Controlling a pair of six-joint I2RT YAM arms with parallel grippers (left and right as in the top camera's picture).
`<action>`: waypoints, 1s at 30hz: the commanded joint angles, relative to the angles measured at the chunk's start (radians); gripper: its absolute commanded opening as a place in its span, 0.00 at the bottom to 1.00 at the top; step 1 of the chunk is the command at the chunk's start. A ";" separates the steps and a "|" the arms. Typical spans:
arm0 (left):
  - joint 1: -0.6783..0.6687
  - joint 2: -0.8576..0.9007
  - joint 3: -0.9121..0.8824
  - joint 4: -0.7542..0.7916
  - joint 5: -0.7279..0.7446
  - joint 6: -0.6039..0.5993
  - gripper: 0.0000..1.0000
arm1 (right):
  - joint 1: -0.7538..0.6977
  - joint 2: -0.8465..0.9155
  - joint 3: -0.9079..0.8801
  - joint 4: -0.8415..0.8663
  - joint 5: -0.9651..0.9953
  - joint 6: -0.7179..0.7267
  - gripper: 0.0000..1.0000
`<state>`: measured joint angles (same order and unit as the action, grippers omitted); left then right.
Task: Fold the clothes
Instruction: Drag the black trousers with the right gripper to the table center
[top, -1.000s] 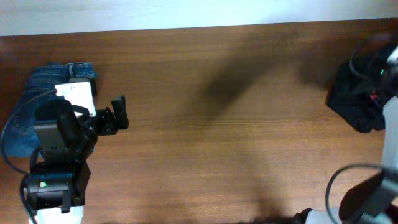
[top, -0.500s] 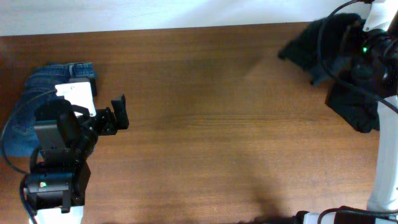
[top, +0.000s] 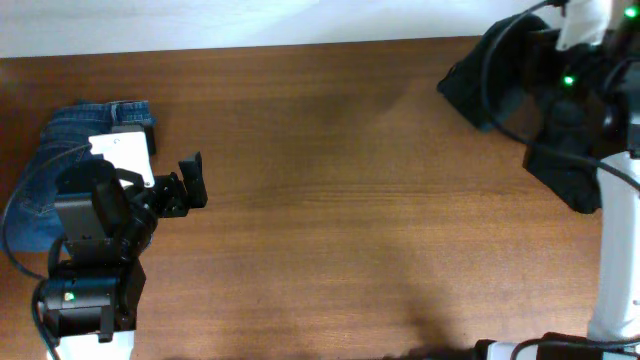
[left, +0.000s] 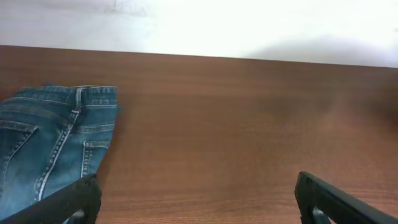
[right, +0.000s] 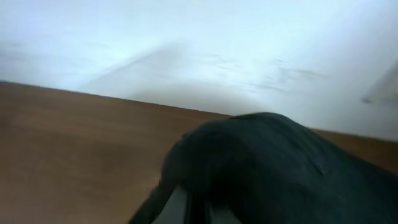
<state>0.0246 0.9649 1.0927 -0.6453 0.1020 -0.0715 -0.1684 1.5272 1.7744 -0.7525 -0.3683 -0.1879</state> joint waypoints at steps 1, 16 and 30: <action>0.002 -0.002 0.021 0.005 0.014 0.012 0.99 | 0.119 -0.009 0.010 0.050 -0.092 -0.013 0.04; 0.002 -0.002 0.021 0.005 0.014 0.013 0.99 | 0.588 0.281 0.010 0.140 0.044 0.072 0.99; 0.002 0.000 0.021 0.002 0.014 0.013 0.99 | 0.440 0.280 0.010 -0.028 0.589 0.138 0.99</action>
<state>0.0246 0.9649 1.0927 -0.6437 0.1017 -0.0715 0.3481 1.8389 1.7748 -0.7460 0.0254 -0.1116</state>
